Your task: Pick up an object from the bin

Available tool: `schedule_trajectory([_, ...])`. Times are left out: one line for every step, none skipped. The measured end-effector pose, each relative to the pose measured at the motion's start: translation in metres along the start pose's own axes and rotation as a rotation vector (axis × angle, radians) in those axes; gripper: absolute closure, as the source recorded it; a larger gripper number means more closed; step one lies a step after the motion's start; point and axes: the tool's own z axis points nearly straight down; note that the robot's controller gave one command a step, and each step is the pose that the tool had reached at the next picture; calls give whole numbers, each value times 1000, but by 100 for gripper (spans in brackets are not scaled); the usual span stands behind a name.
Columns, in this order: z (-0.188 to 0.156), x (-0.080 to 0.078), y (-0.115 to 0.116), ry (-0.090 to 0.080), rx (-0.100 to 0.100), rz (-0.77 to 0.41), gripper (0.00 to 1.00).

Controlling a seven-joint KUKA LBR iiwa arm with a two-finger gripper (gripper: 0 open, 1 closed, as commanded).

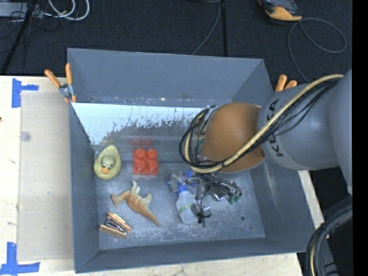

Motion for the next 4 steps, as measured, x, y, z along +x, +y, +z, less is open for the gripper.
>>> schedule_trajectory([2, -10, -38, -6, 0, 31, 0])
schedule_trajectory([10, -17, -31, 0, 0, -159, 100])
schedule_trajectory([10, -18, -27, -1, -1, -172, 100])
schedule_trajectory([-190, -2, -31, 2, -2, -127, 100])
